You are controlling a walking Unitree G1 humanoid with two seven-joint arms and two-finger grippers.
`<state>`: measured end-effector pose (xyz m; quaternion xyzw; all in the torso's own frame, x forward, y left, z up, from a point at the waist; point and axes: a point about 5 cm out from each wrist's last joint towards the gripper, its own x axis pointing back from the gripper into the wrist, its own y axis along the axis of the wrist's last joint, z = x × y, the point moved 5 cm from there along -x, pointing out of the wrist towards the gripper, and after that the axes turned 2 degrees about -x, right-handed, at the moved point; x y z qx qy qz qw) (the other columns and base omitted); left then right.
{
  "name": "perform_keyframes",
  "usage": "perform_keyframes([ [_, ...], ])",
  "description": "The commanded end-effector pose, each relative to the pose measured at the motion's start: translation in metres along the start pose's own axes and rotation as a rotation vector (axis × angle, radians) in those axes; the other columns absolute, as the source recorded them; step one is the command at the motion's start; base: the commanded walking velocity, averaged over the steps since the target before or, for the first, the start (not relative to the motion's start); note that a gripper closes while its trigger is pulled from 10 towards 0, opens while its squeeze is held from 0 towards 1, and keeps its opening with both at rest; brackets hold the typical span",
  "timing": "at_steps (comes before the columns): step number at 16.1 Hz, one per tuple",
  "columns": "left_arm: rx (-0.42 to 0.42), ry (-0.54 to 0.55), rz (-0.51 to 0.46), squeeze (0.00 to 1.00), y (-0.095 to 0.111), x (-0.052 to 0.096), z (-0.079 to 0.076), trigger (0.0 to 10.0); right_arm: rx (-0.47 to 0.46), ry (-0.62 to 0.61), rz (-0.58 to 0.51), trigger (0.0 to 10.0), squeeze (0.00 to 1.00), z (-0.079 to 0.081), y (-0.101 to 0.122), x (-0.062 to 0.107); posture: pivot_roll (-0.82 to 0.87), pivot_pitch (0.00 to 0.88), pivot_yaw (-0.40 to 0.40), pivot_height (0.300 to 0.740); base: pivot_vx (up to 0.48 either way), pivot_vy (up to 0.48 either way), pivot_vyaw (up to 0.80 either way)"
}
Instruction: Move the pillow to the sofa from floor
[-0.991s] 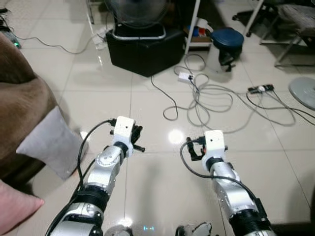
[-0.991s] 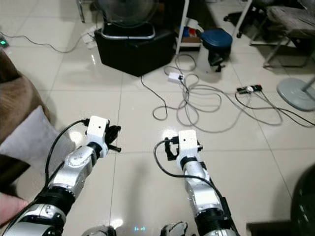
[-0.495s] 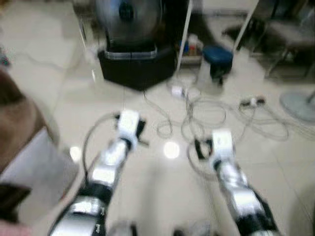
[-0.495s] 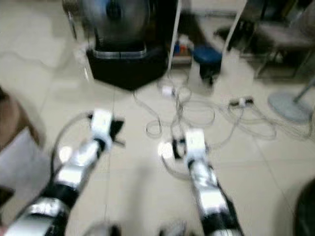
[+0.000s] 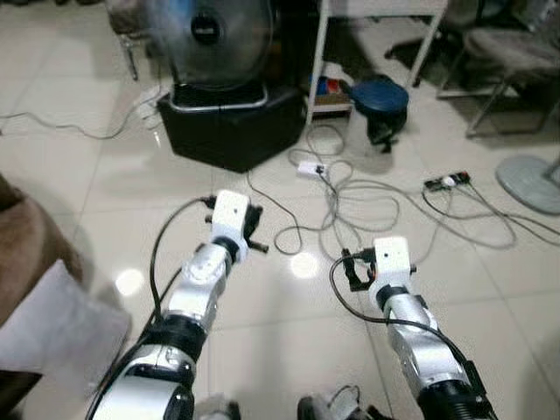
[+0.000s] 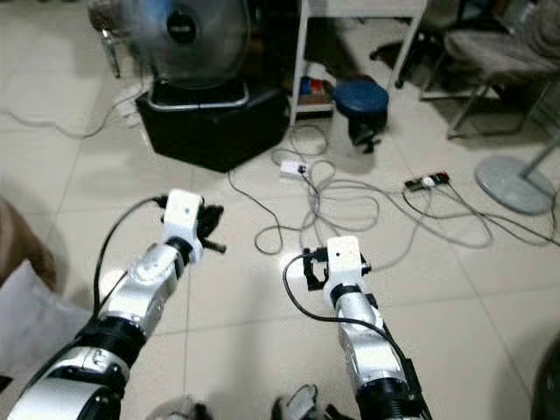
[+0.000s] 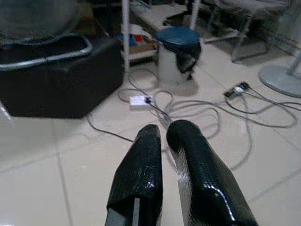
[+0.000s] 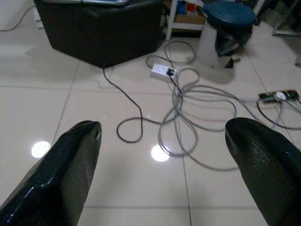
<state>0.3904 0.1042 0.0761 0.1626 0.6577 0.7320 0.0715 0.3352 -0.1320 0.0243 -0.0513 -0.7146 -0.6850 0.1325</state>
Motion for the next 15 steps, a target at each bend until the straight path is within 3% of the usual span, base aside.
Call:
perform_keyframes([
  [1,0.000,0.023,0.025,0.00,-0.0077,0.0041,0.0092,10.0,0.005,0.026,0.012,10.0,0.00,0.0107,-0.0022,0.0004,-0.14,0.195,-0.031,0.740,0.480,0.000,0.00],
  [15,-0.026,0.000,0.031,0.00,-0.0059,0.0000,0.0048,10.0,-0.001,0.034,0.019,10.0,0.00,0.0170,-0.0034,-0.0004,-0.14,0.198,-0.023,0.740,0.480,0.000,0.00],
])
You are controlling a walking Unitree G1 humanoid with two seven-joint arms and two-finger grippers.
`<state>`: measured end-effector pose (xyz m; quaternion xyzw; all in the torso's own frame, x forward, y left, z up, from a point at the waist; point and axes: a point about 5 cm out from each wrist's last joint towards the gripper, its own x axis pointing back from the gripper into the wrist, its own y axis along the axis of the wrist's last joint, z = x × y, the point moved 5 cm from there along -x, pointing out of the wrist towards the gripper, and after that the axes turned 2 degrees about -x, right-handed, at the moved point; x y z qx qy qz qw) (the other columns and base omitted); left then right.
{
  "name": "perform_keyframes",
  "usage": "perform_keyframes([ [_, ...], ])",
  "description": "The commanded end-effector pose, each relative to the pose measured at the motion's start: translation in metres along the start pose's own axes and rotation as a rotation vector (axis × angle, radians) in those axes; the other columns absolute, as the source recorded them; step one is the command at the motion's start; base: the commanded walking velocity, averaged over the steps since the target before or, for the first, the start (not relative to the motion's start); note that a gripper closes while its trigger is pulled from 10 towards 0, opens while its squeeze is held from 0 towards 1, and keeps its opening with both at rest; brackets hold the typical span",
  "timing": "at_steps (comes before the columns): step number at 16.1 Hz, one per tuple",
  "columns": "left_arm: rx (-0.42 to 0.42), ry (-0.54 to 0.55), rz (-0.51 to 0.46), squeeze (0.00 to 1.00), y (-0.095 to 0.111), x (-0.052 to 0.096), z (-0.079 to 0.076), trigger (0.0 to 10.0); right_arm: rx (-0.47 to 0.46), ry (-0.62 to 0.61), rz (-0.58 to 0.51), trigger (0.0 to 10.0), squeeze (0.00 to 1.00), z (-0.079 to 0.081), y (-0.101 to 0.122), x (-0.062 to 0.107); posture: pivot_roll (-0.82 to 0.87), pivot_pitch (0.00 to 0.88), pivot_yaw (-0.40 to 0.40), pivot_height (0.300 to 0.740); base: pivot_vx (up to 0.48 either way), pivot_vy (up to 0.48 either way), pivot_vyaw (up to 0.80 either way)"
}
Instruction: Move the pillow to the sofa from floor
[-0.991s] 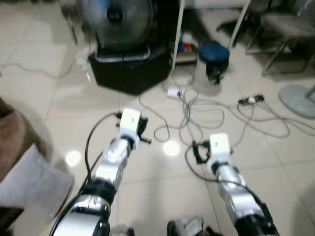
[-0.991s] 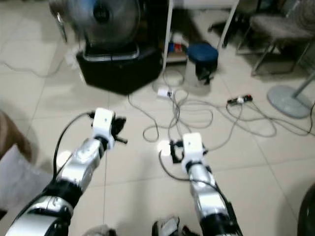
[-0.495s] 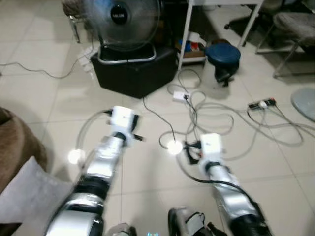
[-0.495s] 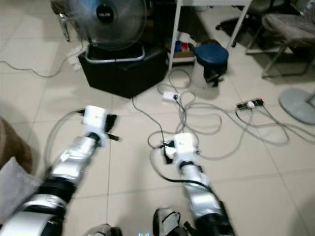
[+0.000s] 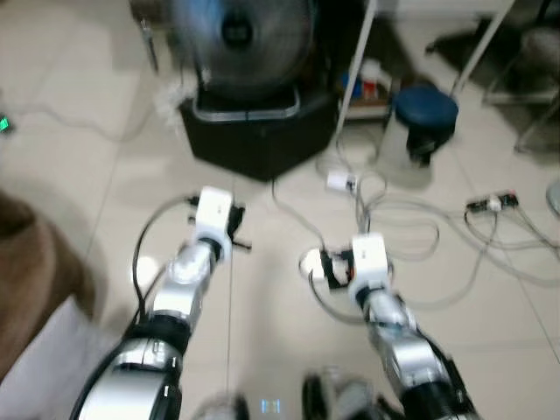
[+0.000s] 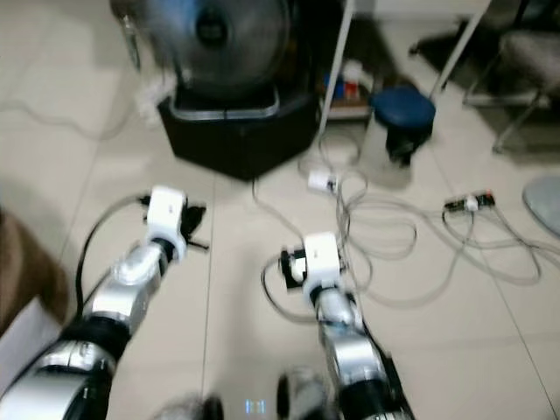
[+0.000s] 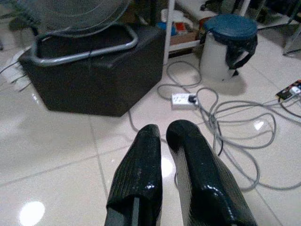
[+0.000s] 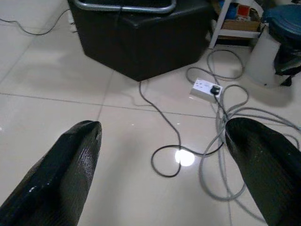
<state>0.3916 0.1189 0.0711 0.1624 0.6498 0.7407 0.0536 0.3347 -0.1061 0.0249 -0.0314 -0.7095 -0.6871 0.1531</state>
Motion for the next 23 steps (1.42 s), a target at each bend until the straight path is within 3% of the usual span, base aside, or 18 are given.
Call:
perform_keyframes([
  [1,-0.009,-0.026,0.004,0.00,0.0005,-0.0027,-0.0092,10.0,0.001,-0.024,0.018,10.0,0.00,-0.0082,-0.0049,0.0019,-0.14,0.194,-0.022,0.740,0.480,0.000,0.00],
  [23,0.009,-0.005,0.003,0.00,-0.0001,-0.0045,-0.0144,10.0,0.009,-0.012,0.015,10.0,0.00,-0.0045,-0.0009,-0.0027,-0.13,0.210,-0.025,0.740,0.451,0.000,0.00],
])
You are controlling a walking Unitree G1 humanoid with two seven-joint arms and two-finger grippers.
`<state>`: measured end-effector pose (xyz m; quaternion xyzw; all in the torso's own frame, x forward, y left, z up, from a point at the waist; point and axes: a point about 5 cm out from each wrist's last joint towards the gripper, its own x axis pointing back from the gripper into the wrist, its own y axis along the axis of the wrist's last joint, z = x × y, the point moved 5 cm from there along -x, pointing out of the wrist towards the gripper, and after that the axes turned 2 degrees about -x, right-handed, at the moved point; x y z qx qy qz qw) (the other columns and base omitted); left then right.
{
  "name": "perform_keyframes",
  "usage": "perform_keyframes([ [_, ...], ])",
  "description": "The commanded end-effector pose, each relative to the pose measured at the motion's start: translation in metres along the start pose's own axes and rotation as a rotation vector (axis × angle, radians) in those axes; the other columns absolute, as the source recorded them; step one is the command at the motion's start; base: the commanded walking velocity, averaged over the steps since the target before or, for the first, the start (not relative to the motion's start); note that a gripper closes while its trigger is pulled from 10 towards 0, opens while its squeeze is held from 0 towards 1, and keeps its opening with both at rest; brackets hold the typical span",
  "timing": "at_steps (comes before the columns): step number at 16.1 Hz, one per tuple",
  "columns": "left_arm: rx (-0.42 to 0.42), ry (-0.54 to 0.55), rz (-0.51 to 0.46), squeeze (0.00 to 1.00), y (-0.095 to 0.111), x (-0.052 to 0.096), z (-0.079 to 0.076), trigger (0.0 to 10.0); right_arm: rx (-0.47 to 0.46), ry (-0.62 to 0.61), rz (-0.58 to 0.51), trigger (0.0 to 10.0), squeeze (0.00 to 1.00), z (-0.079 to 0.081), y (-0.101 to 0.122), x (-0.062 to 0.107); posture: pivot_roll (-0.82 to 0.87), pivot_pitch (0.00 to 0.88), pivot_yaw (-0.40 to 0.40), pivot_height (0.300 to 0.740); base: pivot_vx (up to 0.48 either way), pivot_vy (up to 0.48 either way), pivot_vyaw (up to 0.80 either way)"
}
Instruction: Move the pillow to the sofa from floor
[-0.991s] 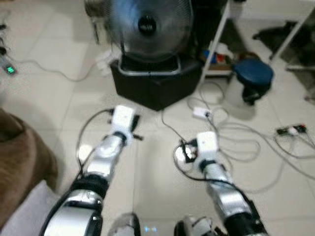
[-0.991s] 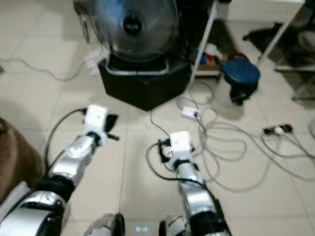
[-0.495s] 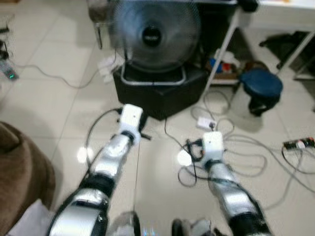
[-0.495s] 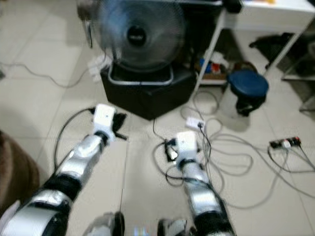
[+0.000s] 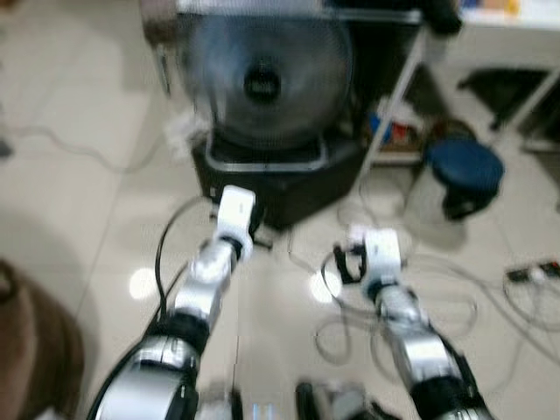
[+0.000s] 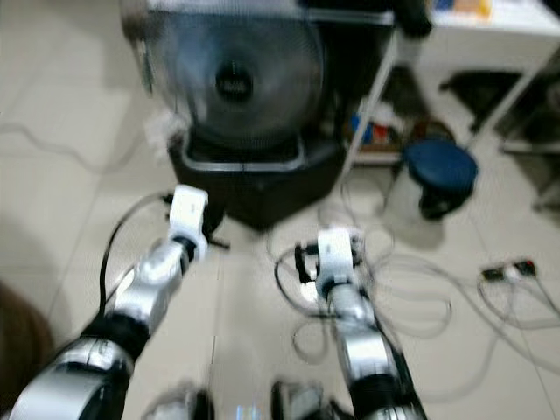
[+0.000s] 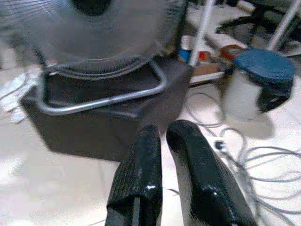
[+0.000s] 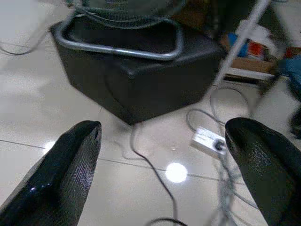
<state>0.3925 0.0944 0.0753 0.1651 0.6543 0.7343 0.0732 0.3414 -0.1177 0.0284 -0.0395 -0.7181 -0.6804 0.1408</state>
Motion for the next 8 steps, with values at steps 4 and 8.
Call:
perform_keyframes([
  [4,-0.003,0.037,0.023,0.00,-0.0053,0.0022,0.0101,10.0,-0.010,0.024,0.017,10.0,0.00,0.0106,-0.0045,0.0000,-0.13,0.201,-0.020,0.740,0.000,0.000,0.00],
  [8,-0.004,0.047,0.004,0.00,0.0013,-0.0003,0.0109,10.0,-0.004,0.025,0.018,10.0,0.00,0.0103,-0.0044,-0.0007,-0.13,0.195,-0.022,0.740,0.000,0.000,0.00],
])
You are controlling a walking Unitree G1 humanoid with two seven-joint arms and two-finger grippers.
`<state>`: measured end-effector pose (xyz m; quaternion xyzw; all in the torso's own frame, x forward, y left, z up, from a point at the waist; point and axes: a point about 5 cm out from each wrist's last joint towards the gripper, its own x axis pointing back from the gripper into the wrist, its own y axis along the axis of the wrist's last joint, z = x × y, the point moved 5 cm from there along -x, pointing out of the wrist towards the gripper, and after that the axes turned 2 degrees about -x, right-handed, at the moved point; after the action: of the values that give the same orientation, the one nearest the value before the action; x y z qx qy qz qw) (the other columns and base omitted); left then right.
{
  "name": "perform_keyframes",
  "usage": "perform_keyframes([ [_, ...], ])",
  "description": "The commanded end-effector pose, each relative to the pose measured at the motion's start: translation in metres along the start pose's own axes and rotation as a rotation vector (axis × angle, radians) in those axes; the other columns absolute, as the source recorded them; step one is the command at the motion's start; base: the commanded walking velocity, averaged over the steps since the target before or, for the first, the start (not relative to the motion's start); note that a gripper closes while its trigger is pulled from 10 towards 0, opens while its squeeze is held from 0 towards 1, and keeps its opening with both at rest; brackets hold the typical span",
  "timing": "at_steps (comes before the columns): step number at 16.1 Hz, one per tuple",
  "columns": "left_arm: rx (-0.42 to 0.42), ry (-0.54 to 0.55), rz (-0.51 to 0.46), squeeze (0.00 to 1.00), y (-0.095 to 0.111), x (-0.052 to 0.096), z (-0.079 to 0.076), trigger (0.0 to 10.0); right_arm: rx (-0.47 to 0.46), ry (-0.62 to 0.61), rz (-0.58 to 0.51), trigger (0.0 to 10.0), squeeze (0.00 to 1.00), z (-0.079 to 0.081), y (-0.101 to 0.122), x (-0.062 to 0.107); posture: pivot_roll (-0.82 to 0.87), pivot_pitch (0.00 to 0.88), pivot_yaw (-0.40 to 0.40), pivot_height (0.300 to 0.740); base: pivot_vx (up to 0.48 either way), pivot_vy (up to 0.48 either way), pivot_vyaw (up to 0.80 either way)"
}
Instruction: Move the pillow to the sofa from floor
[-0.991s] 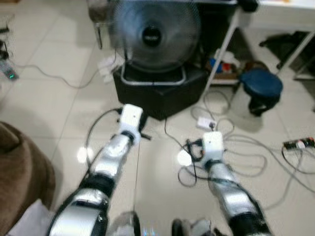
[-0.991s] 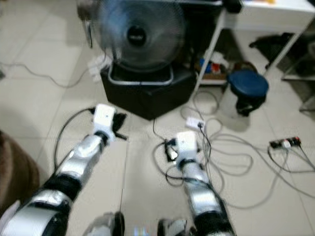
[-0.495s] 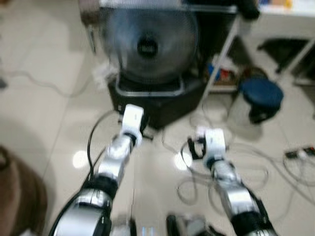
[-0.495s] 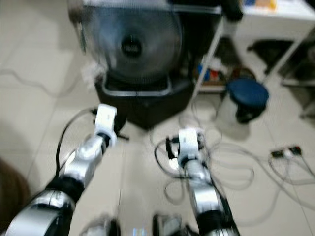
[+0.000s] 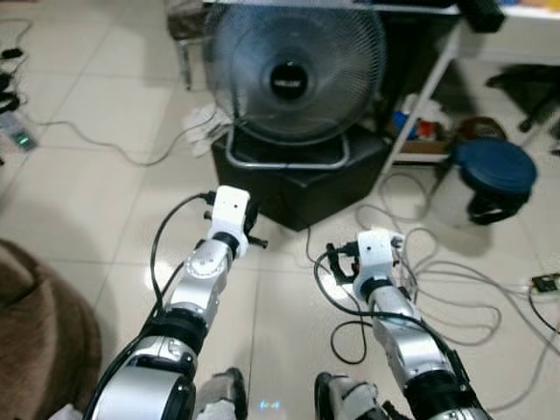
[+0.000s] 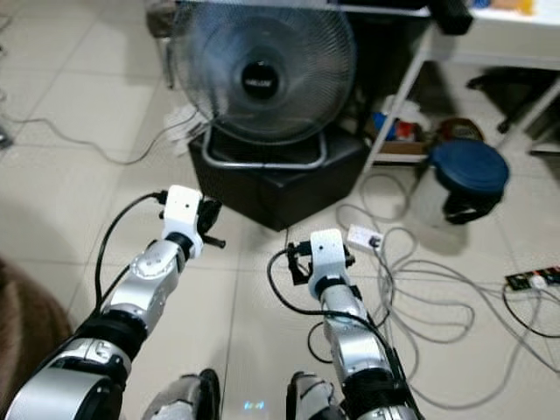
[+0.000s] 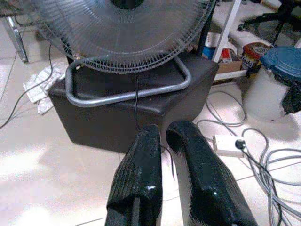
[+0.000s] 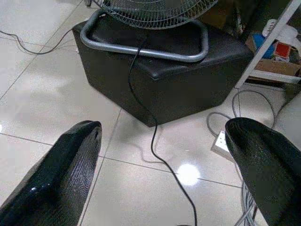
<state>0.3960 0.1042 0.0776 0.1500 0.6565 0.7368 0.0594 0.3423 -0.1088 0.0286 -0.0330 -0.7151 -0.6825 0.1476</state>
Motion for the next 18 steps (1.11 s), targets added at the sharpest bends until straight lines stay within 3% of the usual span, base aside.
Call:
perform_keyframes([
  [1,-0.004,0.005,-0.003,0.00,0.002,-0.001,0.000,10.0,0.002,0.006,0.018,10.0,0.00,0.002,-0.005,0.001,-0.13,0.191,-0.023,0.740,0.000,0.000,0.00],
  [13,0.028,0.041,-0.074,0.00,0.019,-0.004,0.005,10.0,-0.001,0.003,0.017,10.0,0.00,0.003,-0.004,0.000,-0.13,0.201,-0.020,0.740,0.000,0.000,0.00],
  [18,0.008,0.044,-0.058,0.00,0.016,-0.004,0.003,10.0,-0.001,-0.003,0.018,10.0,0.00,0.001,-0.005,0.001,-0.14,0.203,-0.023,0.740,0.000,0.000,0.00],
])
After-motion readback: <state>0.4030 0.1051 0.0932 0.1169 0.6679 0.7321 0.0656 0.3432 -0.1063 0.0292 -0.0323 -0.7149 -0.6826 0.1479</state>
